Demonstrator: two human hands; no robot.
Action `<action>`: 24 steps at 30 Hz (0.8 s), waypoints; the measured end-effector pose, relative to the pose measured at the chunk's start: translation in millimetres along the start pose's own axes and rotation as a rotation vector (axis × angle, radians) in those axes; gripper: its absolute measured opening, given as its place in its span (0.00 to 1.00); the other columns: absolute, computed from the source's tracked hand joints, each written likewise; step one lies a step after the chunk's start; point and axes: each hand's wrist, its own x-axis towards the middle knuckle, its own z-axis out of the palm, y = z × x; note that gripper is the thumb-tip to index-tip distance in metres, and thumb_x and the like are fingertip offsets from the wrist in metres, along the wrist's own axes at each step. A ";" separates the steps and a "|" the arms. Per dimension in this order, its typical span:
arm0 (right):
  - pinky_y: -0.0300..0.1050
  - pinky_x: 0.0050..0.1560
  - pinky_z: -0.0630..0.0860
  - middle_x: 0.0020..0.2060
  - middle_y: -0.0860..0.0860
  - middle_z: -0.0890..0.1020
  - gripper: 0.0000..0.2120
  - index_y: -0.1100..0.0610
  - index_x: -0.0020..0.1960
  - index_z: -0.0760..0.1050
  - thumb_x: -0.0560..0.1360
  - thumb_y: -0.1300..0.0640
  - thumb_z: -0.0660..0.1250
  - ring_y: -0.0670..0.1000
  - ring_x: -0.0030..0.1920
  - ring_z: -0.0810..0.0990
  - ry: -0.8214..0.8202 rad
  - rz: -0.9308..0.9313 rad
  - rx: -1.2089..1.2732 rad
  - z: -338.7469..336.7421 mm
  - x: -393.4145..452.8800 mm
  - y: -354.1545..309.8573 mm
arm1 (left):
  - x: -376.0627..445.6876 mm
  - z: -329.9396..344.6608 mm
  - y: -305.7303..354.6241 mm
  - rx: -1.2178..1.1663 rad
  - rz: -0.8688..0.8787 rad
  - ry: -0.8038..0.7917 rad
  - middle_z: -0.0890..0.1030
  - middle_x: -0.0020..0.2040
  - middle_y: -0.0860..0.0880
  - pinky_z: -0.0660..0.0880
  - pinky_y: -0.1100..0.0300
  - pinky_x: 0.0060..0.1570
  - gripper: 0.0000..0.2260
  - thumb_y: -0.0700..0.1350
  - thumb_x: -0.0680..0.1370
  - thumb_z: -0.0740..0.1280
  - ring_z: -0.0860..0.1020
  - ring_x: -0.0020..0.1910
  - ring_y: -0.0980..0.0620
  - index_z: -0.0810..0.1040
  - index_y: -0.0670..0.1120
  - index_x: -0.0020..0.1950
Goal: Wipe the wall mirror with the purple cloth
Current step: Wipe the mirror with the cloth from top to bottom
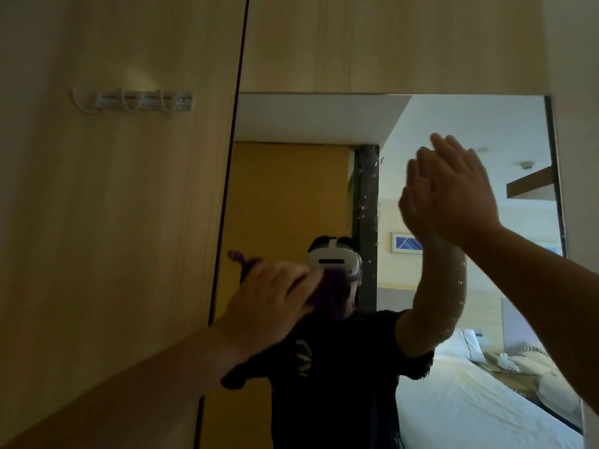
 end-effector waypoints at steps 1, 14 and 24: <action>0.65 0.74 0.57 0.73 0.60 0.67 0.22 0.59 0.70 0.67 0.81 0.49 0.51 0.61 0.75 0.61 -0.027 0.028 -0.025 -2.0 -0.7 9.7 | 28.7 -1.4 -7.8 -0.001 -0.053 0.044 0.75 0.60 0.43 0.73 0.44 0.53 0.20 0.51 0.81 0.63 0.75 0.55 0.42 0.67 0.45 0.70; 0.58 0.78 0.51 0.76 0.57 0.64 0.26 0.58 0.75 0.65 0.82 0.48 0.46 0.57 0.78 0.56 0.036 -0.014 0.004 8.7 -12.4 34.8 | 283.3 -5.4 -65.5 0.064 -0.243 -0.112 0.51 0.81 0.49 0.50 0.47 0.76 0.26 0.56 0.85 0.49 0.50 0.79 0.47 0.50 0.48 0.81; 0.60 0.76 0.56 0.72 0.58 0.70 0.26 0.60 0.71 0.70 0.82 0.49 0.47 0.59 0.75 0.64 0.073 -0.053 0.047 10.4 -8.9 42.4 | 130.9 16.8 43.5 0.094 -0.064 -0.089 0.61 0.79 0.46 0.55 0.42 0.74 0.27 0.59 0.83 0.54 0.59 0.77 0.43 0.61 0.45 0.78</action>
